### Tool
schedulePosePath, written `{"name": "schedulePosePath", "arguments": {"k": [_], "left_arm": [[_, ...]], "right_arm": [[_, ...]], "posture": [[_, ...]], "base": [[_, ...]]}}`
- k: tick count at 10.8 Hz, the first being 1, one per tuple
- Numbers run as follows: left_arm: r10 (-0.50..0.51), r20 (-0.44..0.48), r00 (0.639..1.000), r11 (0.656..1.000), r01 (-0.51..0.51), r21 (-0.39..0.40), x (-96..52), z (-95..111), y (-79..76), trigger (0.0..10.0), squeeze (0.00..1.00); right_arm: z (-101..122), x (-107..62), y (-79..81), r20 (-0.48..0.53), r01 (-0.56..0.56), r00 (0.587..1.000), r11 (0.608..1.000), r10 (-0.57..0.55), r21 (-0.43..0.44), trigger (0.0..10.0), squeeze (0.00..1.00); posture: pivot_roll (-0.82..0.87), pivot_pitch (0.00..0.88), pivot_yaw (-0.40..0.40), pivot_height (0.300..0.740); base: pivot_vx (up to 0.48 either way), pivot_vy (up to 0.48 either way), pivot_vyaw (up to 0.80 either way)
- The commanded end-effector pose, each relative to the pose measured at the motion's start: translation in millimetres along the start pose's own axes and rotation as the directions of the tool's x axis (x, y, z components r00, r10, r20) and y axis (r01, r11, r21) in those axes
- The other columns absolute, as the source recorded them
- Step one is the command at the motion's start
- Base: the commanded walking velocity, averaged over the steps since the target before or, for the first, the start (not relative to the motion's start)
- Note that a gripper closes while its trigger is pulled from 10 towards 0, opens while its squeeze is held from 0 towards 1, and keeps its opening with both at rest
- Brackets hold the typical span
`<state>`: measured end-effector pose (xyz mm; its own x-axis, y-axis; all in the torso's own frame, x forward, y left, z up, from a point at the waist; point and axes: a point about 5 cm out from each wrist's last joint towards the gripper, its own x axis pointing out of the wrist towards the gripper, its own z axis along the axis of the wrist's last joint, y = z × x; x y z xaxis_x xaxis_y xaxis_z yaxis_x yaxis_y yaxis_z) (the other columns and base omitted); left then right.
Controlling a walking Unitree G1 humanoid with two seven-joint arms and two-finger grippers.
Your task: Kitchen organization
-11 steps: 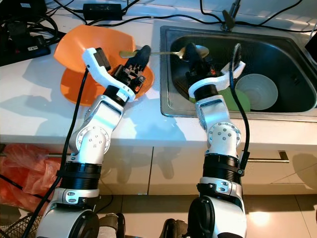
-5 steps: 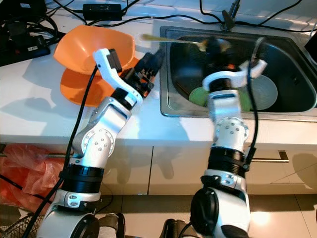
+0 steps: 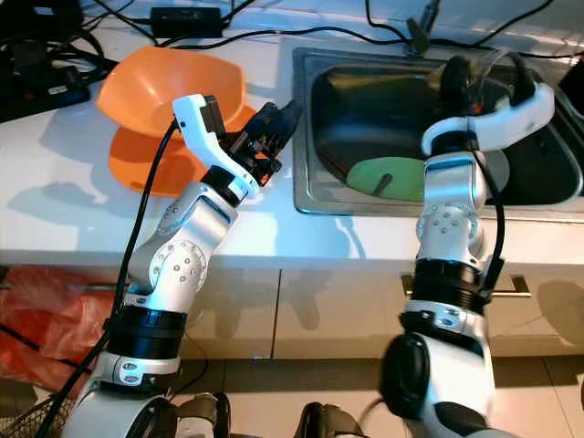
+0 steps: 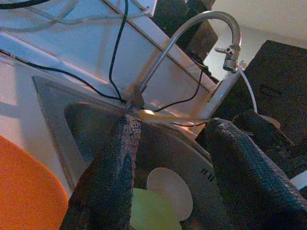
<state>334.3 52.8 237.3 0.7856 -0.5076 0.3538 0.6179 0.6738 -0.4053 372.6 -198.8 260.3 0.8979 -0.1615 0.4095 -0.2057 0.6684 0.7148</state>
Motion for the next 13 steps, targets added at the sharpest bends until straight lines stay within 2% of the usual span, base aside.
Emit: {"name": "schedulePosePath", "arguments": {"k": [1,3,4,5,7,9,12,13], "left_arm": [[-0.013,0.005,1.000,1.000,0.013,0.028,-0.9,0.7,-4.6,10.0,0.00],[-0.006,-0.005,1.000,0.994,0.006,0.106,-2.5,5.0,-1.5,10.0,0.00],[-0.003,-0.012,1.000,0.986,0.005,0.165,-3.8,8.0,-0.2,10.0,0.00],[0.005,-0.010,1.000,0.983,-0.003,0.183,-4.6,10.0,0.7,10.0,0.00],[0.005,-0.026,1.000,0.970,0.001,0.244,-8.6,12.4,2.1,10.0,0.00],[0.016,-0.027,1.000,0.964,-0.009,0.266,-12.2,15.1,5.1,10.0,0.00],[0.016,-0.031,0.999,0.959,-0.007,0.282,-14.1,16.2,4.7,10.0,0.00],[0.016,-0.032,0.999,0.960,-0.006,0.282,-14.3,15.9,4.2,10.0,0.00]], "right_arm": [[-4.2,-2.6,-3.9,-0.010,0.017,1.000,0.996,-0.018,-0.082,10.0,0.00],[-12.7,-3.8,-3.2,-0.049,-0.013,0.999,0.979,0.003,-0.205,10.0,0.00],[-22.7,-6.0,-3.9,-0.098,-0.039,0.995,0.953,0.010,-0.302,10.0,0.00],[-27.6,-7.6,-5.7,-0.116,-0.043,0.993,0.945,0.005,-0.324,10.0,0.00],[-39.5,-11.0,-9.9,-0.166,-0.079,0.986,0.895,0.006,-0.438,10.0,0.00],[-51.1,-15.3,-9.5,-0.217,-0.135,0.976,0.857,0.028,-0.497,10.0,0.00],[-72.2,-25.6,-26.3,-0.307,-0.135,0.951,0.842,-0.038,-0.522,10.0,0.00],[-75.7,-28.3,-29.9,-0.324,-0.133,0.945,0.843,-0.050,-0.521,10.0,0.44]], "posture": [[0.08,0.150,-0.075,0.723],[0.08,0.150,-0.074,0.723],[0.08,0.148,-0.075,0.723],[0.09,0.147,-0.075,0.723],[0.09,0.140,-0.075,0.723],[0.09,0.132,-0.073,0.723],[0.10,0.123,-0.072,0.723],[0.10,0.124,-0.073,0.723]], "base": [[0.000,0.000,0.00],[0.000,0.000,0.00],[0.000,0.000,0.00],[0.000,0.000,0.00],[0.000,0.000,0.00],[0.000,0.000,0.00],[0.000,0.000,0.00],[0.000,0.000,0.00]]}}
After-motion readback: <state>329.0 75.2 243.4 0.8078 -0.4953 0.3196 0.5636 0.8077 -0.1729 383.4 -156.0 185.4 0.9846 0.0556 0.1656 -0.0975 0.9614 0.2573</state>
